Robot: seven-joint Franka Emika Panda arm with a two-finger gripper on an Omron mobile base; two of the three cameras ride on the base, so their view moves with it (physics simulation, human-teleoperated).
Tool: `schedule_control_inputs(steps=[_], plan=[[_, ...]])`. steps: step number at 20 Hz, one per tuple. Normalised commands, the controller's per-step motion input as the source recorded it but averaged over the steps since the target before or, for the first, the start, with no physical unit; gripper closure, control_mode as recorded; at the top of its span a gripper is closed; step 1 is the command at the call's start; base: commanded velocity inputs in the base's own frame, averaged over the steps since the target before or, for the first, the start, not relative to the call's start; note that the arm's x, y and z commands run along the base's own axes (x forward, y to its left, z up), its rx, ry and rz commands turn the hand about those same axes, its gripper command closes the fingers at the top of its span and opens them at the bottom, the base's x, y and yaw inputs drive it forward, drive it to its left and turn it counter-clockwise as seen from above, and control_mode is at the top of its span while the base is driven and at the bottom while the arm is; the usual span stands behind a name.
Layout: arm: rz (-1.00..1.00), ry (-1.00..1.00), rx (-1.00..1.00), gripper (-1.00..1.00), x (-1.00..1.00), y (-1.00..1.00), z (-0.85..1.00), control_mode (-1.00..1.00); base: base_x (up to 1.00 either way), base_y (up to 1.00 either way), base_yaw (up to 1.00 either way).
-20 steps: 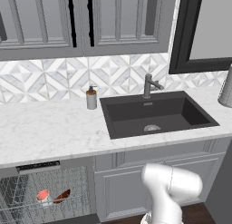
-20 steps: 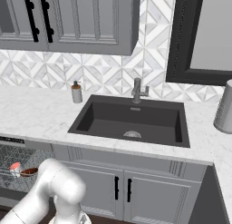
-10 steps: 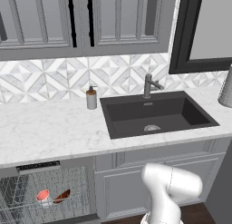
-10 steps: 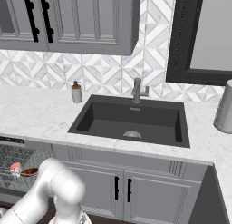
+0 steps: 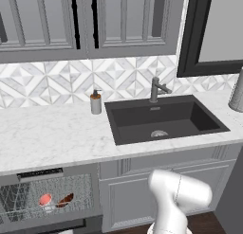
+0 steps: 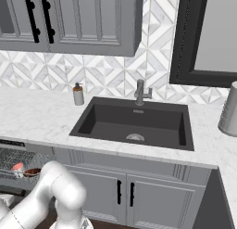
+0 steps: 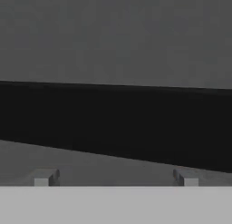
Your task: Pick up the cup and bowl from the counter, place them in the dishwasher, and close the dishwasher door.
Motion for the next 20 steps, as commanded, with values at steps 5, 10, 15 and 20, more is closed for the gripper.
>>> schedule_control_inputs(steps=[5, 10, 15, 20], plan=[[-0.01, -0.45, 0.21, -1.0, 1.0, -0.72, 0.05, -1.0, 0.0, 0.0, 0.0], [-0.03, -0.36, 0.18, -1.0, 1.0, -0.56, 0.0, -1.0, 0.0, 0.0, 0.0], [-0.05, -0.24, 0.17, -1.0, 1.0, -0.57, -0.05, -1.0, 0.0, 0.0, 0.0], [-0.04, -0.2, 0.2, -1.0, 1.0, -0.59, -0.04, -1.0, 0.0, 0.0, 0.0]])
